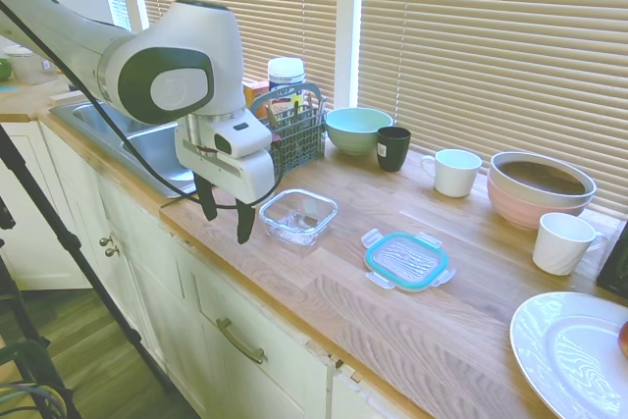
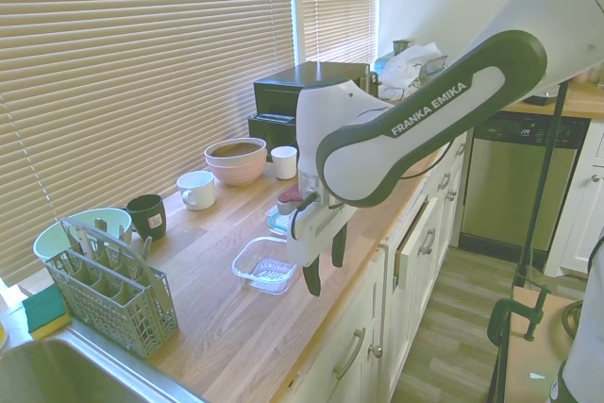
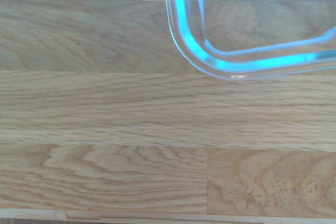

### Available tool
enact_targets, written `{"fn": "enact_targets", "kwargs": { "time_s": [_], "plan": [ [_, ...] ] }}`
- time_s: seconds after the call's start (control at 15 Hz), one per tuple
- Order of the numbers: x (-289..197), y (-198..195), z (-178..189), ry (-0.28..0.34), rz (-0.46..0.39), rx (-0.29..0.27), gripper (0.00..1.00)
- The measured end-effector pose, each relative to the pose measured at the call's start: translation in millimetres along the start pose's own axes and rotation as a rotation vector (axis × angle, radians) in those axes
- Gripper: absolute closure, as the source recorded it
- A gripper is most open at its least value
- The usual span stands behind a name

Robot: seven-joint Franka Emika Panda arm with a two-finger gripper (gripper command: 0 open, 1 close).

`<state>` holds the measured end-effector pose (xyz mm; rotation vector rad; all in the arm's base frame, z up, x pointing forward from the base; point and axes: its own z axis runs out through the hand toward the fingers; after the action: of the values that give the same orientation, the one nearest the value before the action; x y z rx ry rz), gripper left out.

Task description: Cover the lid of the food container

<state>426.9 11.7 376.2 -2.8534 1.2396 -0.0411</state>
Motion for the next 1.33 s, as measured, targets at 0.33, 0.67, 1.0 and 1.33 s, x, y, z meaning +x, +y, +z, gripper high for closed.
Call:
{"fn": "enact_targets", "kwargs": {
  "time_s": [0.33,0.67,1.0,1.33],
  "plan": [
    [14.4,10.1,-4.5,0.004,-0.008,0.003,0.00],
    [62.1,39.9,-31.6,0.001,-0.002,0.037,0.00],
    [135.1,69.0,-47.5,-0.040,0.004,0.085,0.00],
    [200.2,71.1,-50.0,-0.069,-0.046,0.125,0.00]
  ]
}}
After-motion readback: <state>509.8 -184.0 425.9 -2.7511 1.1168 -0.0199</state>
